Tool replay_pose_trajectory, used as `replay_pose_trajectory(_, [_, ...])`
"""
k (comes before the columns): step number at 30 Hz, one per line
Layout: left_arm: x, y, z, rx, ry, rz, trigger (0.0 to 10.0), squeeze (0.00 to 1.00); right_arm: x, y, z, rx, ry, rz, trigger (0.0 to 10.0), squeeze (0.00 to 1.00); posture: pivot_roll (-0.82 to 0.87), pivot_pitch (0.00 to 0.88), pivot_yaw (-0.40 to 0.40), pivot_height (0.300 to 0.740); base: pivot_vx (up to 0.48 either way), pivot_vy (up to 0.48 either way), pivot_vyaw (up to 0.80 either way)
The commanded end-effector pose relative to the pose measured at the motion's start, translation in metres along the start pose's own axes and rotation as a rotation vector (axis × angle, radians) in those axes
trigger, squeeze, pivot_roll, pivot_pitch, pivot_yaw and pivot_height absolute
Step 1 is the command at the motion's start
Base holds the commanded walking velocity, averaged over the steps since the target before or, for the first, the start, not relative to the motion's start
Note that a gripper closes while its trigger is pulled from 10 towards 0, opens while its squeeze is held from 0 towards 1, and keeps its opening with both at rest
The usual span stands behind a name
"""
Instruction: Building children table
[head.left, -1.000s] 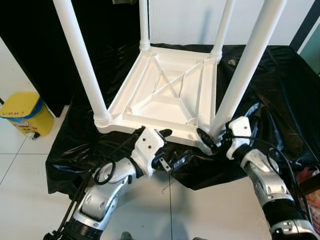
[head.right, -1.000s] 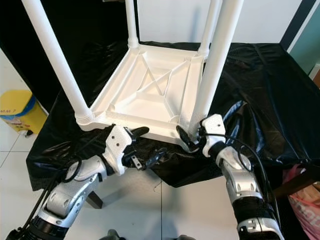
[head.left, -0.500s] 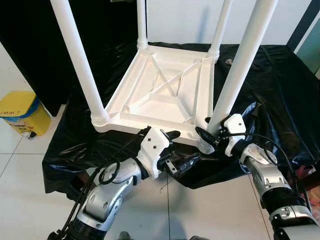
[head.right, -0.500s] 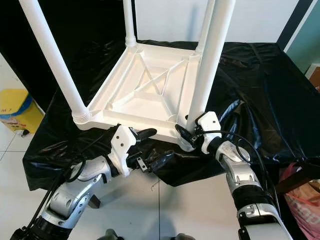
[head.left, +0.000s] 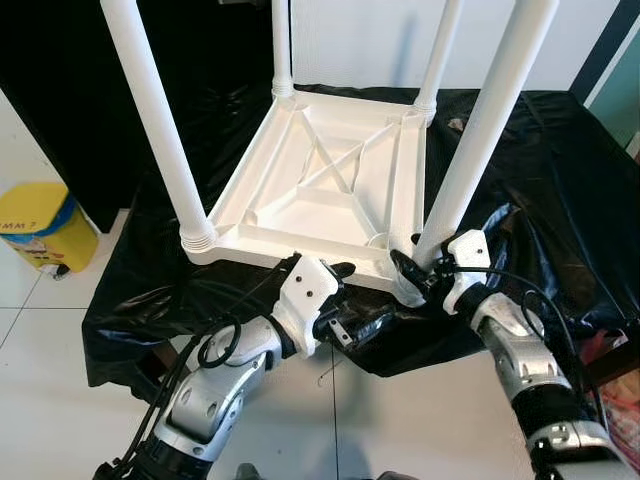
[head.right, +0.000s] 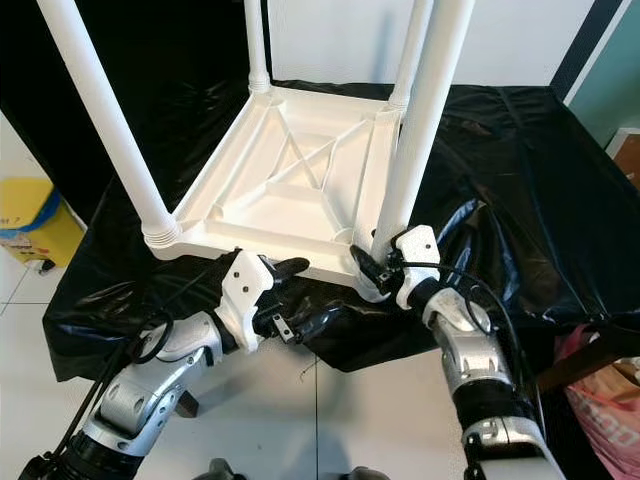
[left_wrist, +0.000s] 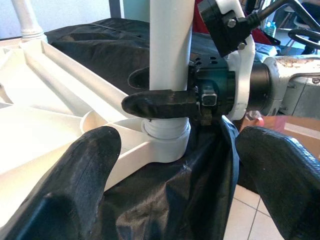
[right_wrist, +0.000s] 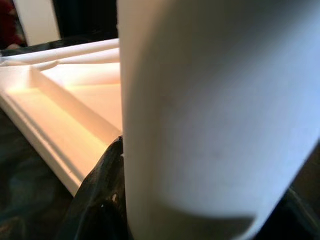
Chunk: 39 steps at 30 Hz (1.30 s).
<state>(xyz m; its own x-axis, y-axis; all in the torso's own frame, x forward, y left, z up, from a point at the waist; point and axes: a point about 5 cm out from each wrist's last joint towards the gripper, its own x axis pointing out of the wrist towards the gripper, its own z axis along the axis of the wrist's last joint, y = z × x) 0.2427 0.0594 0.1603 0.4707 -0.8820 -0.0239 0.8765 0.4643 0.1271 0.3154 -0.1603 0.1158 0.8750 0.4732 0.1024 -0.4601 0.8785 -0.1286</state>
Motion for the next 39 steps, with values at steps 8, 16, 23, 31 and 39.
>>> replay_pose_trajectory(8, [0.003,0.004,0.001,0.008,0.002,0.028,10.0,0.00,-0.013,0.020,-0.023,0.026,0.116,-0.370,10.0,0.00,0.03,0.078,-0.045,0.740,0.000,0.000,0.00])
replay_pose_trajectory(16, [0.002,0.004,0.002,0.013,-0.009,0.048,10.0,0.00,-0.018,0.033,-0.029,0.073,0.157,-0.549,10.0,0.00,0.05,0.084,-0.050,0.740,0.000,0.000,0.00])
replay_pose_trajectory(23, [0.001,0.006,0.001,0.023,-0.005,0.047,10.0,0.00,-0.018,0.035,-0.022,0.070,0.133,-0.570,10.0,0.00,0.04,0.080,-0.046,0.740,0.000,0.000,0.00])
replay_pose_trajectory(31, [0.005,0.007,0.003,0.021,-0.020,0.032,10.0,0.00,-0.019,0.037,-0.015,0.044,0.109,-0.582,10.0,0.05,0.02,0.079,-0.034,0.740,0.000,0.000,0.00])
replay_pose_trajectory(39, [0.006,0.007,0.004,0.020,-0.025,0.026,10.0,0.00,-0.025,0.033,-0.007,0.067,0.045,-0.523,10.0,1.00,0.01,0.080,-0.030,0.740,0.000,0.000,0.00])
